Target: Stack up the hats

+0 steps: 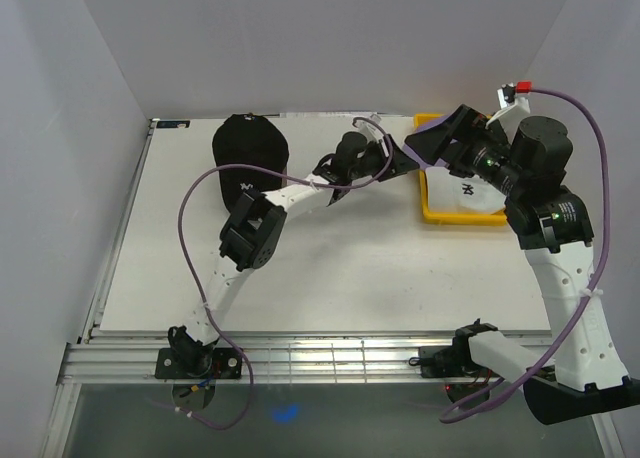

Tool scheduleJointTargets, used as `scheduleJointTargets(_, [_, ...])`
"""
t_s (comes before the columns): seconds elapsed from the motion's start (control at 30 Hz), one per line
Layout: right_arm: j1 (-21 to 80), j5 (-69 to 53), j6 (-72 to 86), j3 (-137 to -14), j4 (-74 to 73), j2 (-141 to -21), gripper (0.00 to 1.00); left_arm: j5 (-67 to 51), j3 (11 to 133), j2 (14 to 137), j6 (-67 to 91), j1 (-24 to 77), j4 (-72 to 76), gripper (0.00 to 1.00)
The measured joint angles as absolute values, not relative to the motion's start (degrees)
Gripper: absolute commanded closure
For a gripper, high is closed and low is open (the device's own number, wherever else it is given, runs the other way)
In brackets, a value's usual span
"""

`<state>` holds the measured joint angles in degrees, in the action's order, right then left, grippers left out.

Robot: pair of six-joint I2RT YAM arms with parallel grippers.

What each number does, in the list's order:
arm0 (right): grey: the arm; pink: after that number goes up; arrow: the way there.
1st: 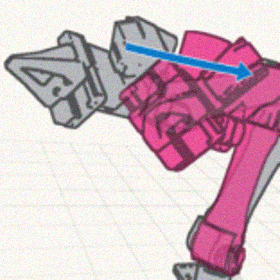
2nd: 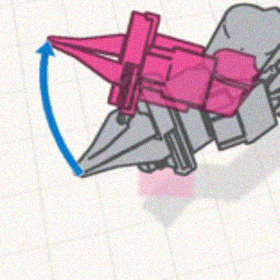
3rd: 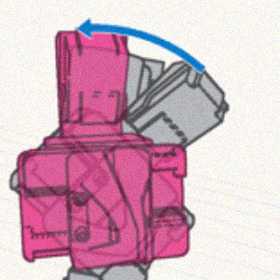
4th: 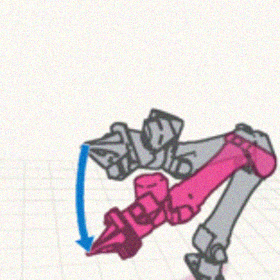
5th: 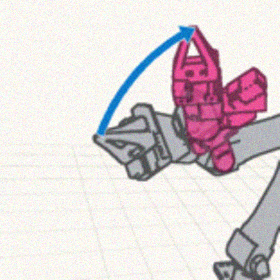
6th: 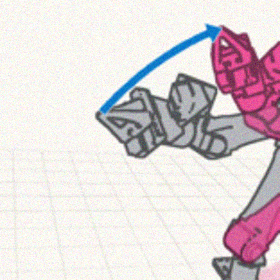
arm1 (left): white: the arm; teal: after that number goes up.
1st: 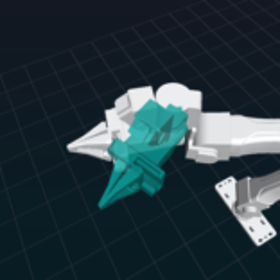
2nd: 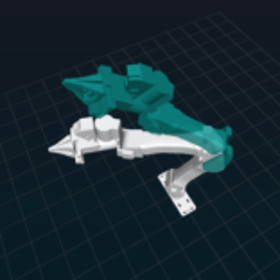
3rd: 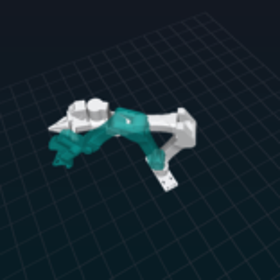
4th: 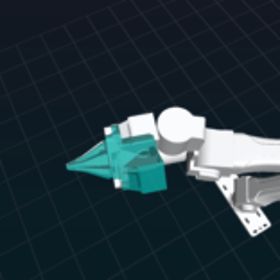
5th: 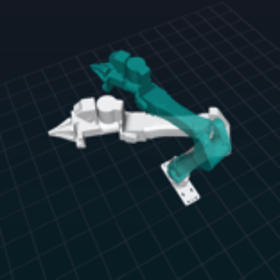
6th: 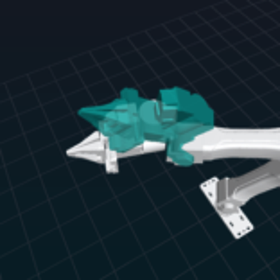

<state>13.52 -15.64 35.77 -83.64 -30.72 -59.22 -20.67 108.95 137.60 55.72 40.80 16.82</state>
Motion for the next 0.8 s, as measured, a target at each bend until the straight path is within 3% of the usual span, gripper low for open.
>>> scheduleJointTargets(0.27, [13.5,-16.32,35.33,-83.55,-31.64,-59.77,0.02,-21.61,116.88,144.31,54.43,44.36,16.73,0.35])
scheduleJointTargets(0.8, [13.5,-16.86,34.26,-82.98,-31.62,-59.66,0.02,-20.18,119.57,147.83,54.57,46.35,16.56,0.37])
